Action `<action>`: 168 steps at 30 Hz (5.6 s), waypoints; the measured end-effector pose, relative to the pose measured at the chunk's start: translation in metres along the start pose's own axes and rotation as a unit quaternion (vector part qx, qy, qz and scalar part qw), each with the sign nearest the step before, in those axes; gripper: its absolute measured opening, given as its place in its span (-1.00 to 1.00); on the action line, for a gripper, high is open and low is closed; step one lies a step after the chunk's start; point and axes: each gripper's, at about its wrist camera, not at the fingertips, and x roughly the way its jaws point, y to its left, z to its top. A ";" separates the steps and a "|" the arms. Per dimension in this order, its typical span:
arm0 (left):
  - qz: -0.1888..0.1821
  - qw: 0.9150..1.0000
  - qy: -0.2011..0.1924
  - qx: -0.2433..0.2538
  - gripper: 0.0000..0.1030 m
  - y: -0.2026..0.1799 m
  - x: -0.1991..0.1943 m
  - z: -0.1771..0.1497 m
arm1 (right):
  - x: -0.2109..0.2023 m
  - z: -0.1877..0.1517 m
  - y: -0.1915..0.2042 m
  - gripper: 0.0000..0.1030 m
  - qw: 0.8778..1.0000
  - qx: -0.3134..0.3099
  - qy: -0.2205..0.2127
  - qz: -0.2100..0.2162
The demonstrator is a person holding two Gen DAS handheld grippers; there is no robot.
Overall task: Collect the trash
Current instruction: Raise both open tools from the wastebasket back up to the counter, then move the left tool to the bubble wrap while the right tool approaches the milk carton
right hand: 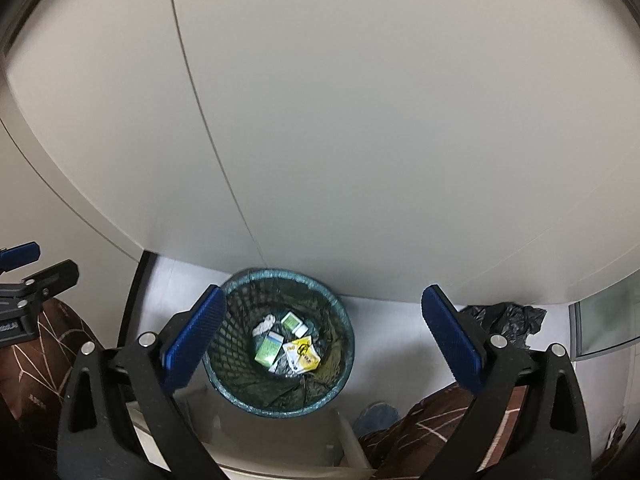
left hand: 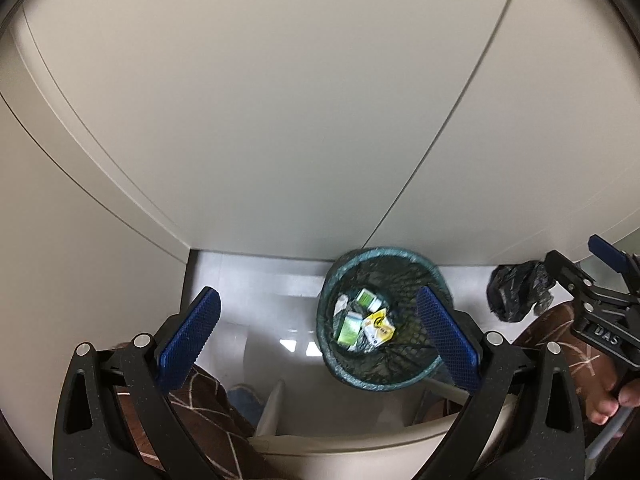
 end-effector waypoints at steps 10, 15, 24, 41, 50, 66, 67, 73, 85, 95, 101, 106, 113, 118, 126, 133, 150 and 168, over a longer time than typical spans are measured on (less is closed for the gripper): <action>-0.008 0.998 -0.060 0.006 0.87 -0.020 -0.084 0.027 | -0.070 0.028 -0.015 0.83 0.998 0.010 -0.063 -0.006; -0.008 0.996 -0.088 0.003 0.87 -0.028 -0.125 0.041 | -0.108 0.042 -0.025 0.83 0.995 0.012 -0.097 -0.008; -0.020 0.992 -0.125 -0.005 0.87 -0.037 -0.179 0.071 | -0.171 0.077 -0.044 0.83 0.989 0.026 -0.148 -0.007; -0.011 0.982 -0.187 0.012 0.87 -0.071 -0.258 0.143 | -0.262 0.158 -0.073 0.83 0.969 0.031 -0.244 -0.016; -0.004 0.982 -0.187 0.013 0.87 -0.085 -0.260 0.191 | -0.263 0.216 -0.094 0.83 0.968 0.053 -0.243 -0.005; 0.014 0.990 -0.141 -0.027 0.86 -0.105 -0.204 0.285 | -0.208 0.318 -0.120 0.83 0.974 0.093 -0.205 -0.036; 0.015 0.990 -0.136 -0.029 0.86 -0.107 -0.199 0.291 | -0.205 0.322 -0.122 0.83 0.974 0.095 -0.204 -0.038; 0.016 0.993 -0.113 -0.039 0.85 -0.121 -0.168 0.316 | -0.182 0.335 -0.133 0.83 0.976 0.103 -0.187 -0.042; 0.014 0.994 -0.084 -0.064 0.82 -0.127 -0.126 0.345 | -0.163 0.368 -0.132 0.83 0.975 0.097 -0.188 -0.062; 0.027 0.994 -0.075 -0.072 0.72 -0.131 -0.113 0.359 | -0.158 0.391 -0.119 0.79 0.973 0.101 -0.198 -0.066; 0.056 0.993 -0.081 -0.069 0.31 -0.133 -0.115 0.358 | -0.149 0.412 -0.114 0.67 0.971 0.124 -0.193 -0.073; 0.064 0.992 -0.086 -0.060 -0.46 -0.127 -0.121 0.352 | -0.137 0.430 -0.109 0.55 0.969 0.147 -0.180 -0.087; 0.029 0.995 -0.081 -0.046 -1.00 -0.117 -0.124 0.347 | -0.115 0.440 -0.101 0.16 0.970 0.160 -0.147 -0.104; -0.002 0.996 -0.079 -0.047 -0.97 -0.110 -0.126 0.344 | -0.111 0.441 -0.100 -0.17 0.971 0.156 -0.141 -0.112; -0.018 0.993 -0.111 -0.032 0.08 -0.111 -0.151 0.337 | -0.129 0.431 -0.097 0.07 0.972 0.134 -0.167 -0.096; -0.013 0.993 -0.113 0.012 0.41 -0.115 -0.160 0.336 | -0.151 0.425 -0.101 0.47 0.970 0.113 -0.195 -0.089; -0.004 0.993 -0.121 0.004 0.85 -0.099 -0.163 0.357 | -0.148 0.441 -0.113 0.83 0.971 0.096 -0.198 -0.092; -0.016 0.997 -0.069 -0.008 0.85 -0.117 -0.088 0.498 | -0.114 0.462 -0.122 0.83 0.976 0.071 -0.191 -0.079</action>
